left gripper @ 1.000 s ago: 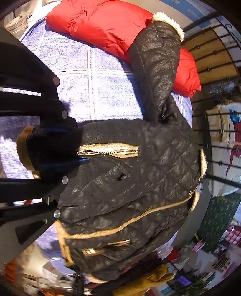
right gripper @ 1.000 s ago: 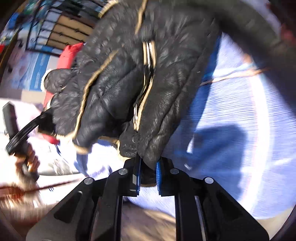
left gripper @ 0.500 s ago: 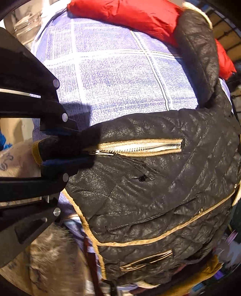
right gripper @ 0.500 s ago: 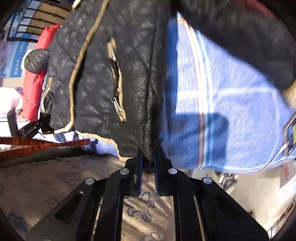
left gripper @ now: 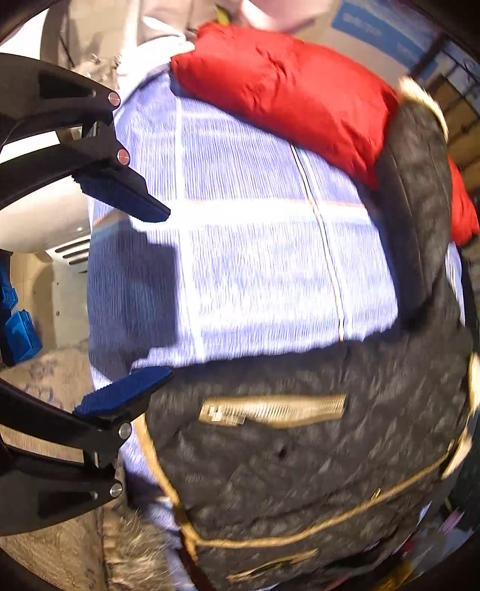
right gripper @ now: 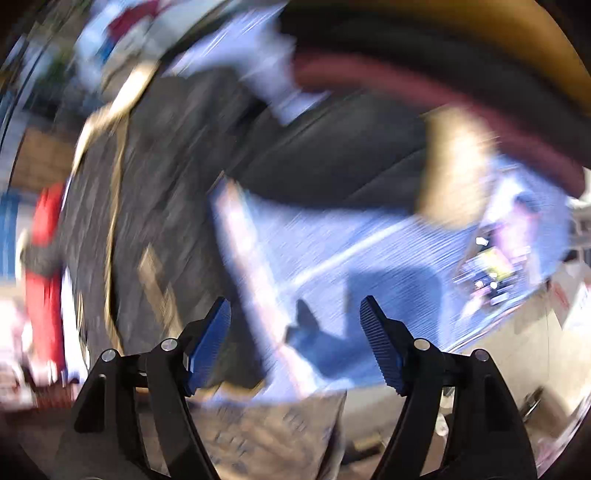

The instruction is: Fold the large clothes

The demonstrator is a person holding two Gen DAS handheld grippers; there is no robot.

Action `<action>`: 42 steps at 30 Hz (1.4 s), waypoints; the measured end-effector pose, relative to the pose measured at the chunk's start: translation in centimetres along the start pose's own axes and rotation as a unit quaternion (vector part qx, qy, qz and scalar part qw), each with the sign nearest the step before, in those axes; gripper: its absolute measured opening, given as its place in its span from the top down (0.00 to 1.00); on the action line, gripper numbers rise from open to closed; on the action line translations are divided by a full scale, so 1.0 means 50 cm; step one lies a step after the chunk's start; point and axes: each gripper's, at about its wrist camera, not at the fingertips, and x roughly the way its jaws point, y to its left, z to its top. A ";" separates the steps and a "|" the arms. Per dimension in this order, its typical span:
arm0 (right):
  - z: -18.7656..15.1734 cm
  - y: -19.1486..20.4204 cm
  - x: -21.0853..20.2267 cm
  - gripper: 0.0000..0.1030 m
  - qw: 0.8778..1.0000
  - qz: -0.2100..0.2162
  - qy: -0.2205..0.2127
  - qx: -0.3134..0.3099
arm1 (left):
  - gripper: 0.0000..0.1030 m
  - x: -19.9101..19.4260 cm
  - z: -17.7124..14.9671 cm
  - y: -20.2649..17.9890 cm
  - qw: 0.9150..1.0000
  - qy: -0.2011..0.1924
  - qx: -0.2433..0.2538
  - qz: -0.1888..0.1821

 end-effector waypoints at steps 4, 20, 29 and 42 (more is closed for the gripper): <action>0.093 -0.123 0.024 0.30 0.992 -0.024 -0.058 0.108 | 0.24 -0.014 0.075 0.019 0.999 -0.029 -0.031 0.016; 0.158 -0.111 -0.223 0.83 0.983 0.018 -0.169 0.070 | 0.24 -0.117 0.199 -0.284 0.988 -0.112 0.051 -0.096; 0.247 -0.031 -0.519 0.86 0.964 -0.065 -0.253 -0.050 | 0.24 -0.120 0.246 -0.312 0.982 -0.136 0.061 -0.119; 0.266 0.557 -0.397 0.89 0.920 0.027 -0.251 -0.299 | 0.24 -0.132 0.228 -0.271 0.983 -0.153 0.056 -0.082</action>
